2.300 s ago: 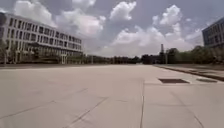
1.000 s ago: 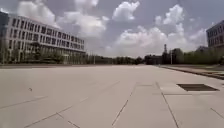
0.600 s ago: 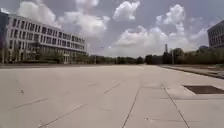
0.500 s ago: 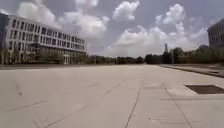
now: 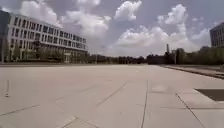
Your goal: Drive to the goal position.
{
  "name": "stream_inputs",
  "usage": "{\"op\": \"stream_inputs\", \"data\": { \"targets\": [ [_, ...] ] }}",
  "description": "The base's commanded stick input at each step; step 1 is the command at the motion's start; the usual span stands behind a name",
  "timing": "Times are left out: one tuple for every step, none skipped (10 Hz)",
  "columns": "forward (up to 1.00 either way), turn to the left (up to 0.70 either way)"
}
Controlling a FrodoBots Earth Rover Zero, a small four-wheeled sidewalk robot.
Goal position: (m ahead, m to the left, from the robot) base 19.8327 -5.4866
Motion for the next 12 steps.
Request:
{"op": "stream_inputs", "data": {
  "targets": [
    [0.7, 0.01],
    [0.7, 0.01],
    [0.7, 0.01],
    [0.7, 0.01],
    [0.7, 0.01],
    [0.7, 0.01],
    [0.7, 0.01],
    [0.7, 0.01],
    [0.7, 0.01],
    [0.7, 0.01],
    [0.7, 0.01],
    [0.7, 0.01]
  ]
}}
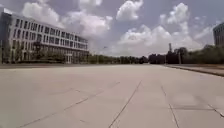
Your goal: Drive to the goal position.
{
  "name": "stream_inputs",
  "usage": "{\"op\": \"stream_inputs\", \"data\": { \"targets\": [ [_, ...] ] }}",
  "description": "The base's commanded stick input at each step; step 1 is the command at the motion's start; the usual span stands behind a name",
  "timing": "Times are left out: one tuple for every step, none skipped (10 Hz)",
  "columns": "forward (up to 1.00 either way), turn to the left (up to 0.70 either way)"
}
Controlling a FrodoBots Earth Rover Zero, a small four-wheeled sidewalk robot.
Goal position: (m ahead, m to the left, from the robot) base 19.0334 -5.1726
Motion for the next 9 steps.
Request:
{"op": "stream_inputs", "data": {
  "targets": [
    [0.7, 0.01],
    [0.7, 0.01],
    [0.7, 0.01],
    [0.7, 0.01],
    [0.7, 0.01],
    [0.7, 0.01],
    [0.7, 0.01],
    [0.7, 0.01],
    [0.7, 0.01]
  ]
}}
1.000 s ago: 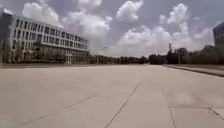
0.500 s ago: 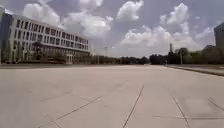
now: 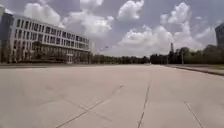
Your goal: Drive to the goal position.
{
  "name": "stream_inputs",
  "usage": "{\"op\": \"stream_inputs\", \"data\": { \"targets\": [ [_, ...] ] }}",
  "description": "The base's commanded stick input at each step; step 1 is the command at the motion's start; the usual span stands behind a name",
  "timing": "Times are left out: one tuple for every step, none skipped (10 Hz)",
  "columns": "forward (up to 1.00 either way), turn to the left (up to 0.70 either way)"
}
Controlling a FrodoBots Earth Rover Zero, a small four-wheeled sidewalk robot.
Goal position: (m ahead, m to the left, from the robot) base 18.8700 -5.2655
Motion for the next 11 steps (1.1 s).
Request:
{"op": "stream_inputs", "data": {
  "targets": [
    [0.7, 0.01],
    [0.7, 0.01],
    [0.7, 0.01],
    [0.7, 0.01],
    [0.7, 0.01],
    [0.7, 0.01],
    [0.7, 0.01],
    [0.7, 0.01],
    [0.7, 0.01],
    [0.7, 0.01],
    [0.7, 0.01]
  ]
}}
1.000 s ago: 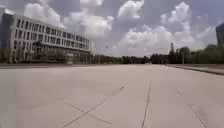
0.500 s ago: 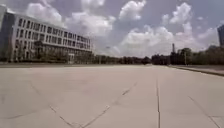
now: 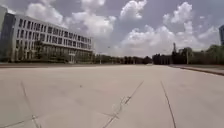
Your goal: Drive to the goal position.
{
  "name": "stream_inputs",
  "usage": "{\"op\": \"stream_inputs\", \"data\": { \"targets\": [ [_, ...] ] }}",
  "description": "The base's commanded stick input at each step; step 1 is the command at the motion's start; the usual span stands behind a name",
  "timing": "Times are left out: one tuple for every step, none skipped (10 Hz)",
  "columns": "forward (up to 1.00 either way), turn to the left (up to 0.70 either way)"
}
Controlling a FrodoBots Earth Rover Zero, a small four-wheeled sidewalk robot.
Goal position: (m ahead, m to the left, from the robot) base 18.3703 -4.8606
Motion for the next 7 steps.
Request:
{"op": "stream_inputs", "data": {
  "targets": [
    [0.7, 0.01],
    [0.69, -0.33],
    [0.67, -0.32],
    [0.7, -0.34],
    [0.7, -0.34],
    [0.7, -0.34],
    [0.7, -0.34]
  ]
}}
